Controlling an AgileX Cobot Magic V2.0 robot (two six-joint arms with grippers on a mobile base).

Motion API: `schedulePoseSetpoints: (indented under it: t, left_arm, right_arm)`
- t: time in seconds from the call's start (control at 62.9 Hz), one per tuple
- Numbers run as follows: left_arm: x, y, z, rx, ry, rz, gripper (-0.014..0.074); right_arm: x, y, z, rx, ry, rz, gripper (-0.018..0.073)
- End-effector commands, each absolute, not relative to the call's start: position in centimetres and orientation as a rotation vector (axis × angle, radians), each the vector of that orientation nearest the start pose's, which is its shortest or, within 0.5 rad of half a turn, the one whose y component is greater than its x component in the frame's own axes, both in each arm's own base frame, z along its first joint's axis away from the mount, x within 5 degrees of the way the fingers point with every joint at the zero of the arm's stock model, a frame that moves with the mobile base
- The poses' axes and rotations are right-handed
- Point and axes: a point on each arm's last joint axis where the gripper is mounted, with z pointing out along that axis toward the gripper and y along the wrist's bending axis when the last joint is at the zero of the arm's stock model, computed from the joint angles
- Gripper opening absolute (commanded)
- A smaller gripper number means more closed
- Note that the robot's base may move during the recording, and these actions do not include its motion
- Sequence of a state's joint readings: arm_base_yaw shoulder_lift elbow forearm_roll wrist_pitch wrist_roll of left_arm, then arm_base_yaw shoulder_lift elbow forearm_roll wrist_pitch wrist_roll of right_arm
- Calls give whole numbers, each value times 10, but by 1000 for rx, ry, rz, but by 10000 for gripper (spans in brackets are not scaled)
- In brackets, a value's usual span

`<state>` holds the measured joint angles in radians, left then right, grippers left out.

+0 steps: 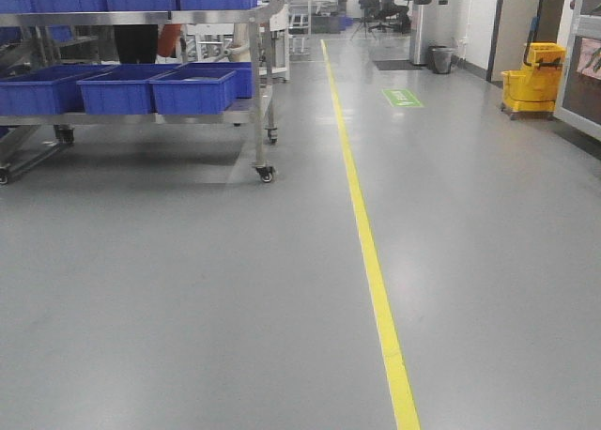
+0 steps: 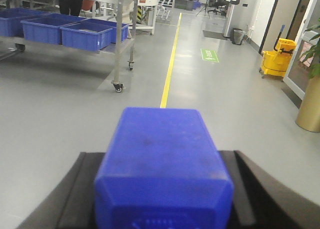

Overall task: Pick and sort blue part to right shelf
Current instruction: 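Drive the base away from the table along the yellow floor line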

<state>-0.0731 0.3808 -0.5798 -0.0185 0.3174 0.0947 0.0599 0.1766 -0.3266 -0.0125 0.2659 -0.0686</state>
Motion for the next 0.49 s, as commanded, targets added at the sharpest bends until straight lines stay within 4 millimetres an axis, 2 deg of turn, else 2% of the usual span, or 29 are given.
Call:
schedulePoseSetpoints:
  t: [0.0, 0.477]
  left_arm:
    - [76, -6, 370, 117, 1483, -5, 207]
    - [76, -6, 370, 117, 1483, -5, 207]
  right_arm:
    - [57, 3, 305, -101, 1487, -29, 398]
    - [57, 3, 305, -101, 1487, -29, 398]
